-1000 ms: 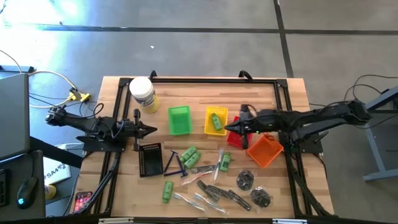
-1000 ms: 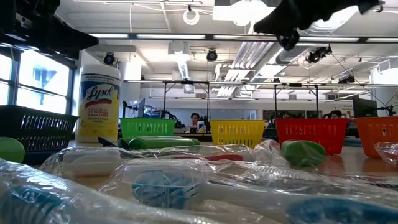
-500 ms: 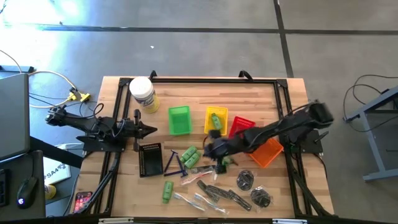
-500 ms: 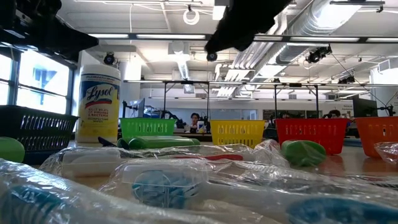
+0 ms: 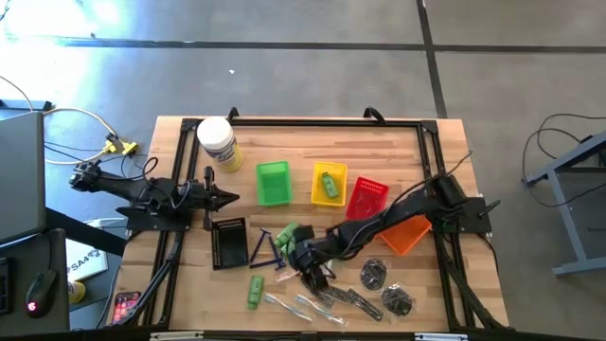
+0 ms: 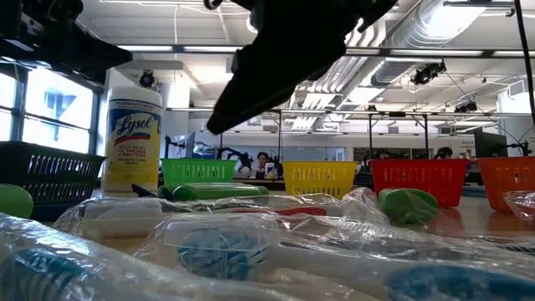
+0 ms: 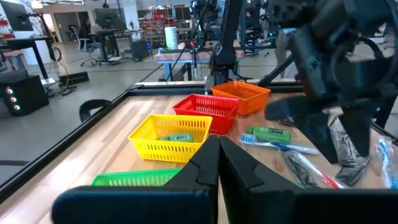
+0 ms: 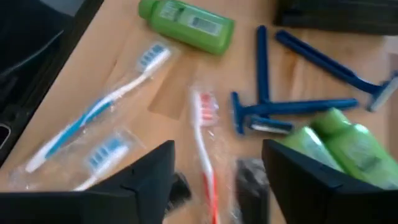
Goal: Pick & Place Travel size toiletries
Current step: Put the orange toothbrush into the green bin
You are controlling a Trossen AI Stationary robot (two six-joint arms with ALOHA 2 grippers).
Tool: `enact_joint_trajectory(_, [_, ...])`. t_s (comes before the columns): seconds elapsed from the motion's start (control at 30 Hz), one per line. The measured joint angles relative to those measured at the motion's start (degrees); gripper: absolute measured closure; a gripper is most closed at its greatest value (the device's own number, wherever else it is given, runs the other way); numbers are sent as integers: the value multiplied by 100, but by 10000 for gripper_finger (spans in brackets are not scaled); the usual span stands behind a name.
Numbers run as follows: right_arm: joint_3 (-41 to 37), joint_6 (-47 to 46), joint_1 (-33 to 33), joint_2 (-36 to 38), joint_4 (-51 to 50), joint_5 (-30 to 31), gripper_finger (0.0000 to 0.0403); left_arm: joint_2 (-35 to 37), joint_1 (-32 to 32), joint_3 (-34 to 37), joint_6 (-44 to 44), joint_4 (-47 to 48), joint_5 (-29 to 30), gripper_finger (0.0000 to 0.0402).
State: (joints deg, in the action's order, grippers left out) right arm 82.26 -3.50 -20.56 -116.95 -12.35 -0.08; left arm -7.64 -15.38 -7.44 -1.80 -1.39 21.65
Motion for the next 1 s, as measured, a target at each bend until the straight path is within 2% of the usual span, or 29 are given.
enact_joint_trajectory(0.1, [6,-106,-80,-214,28,138,149,0,0,0,70,4,0,401])
enact_joint_trajectory(0.27, [6,-253,-82,-429,120,160,151,0,0,0,85,19,1,401])
enact_joint_trajectory(1.0, [4,-75,-83,-651,290,143,236,-9,0,0,76,28,4,401])
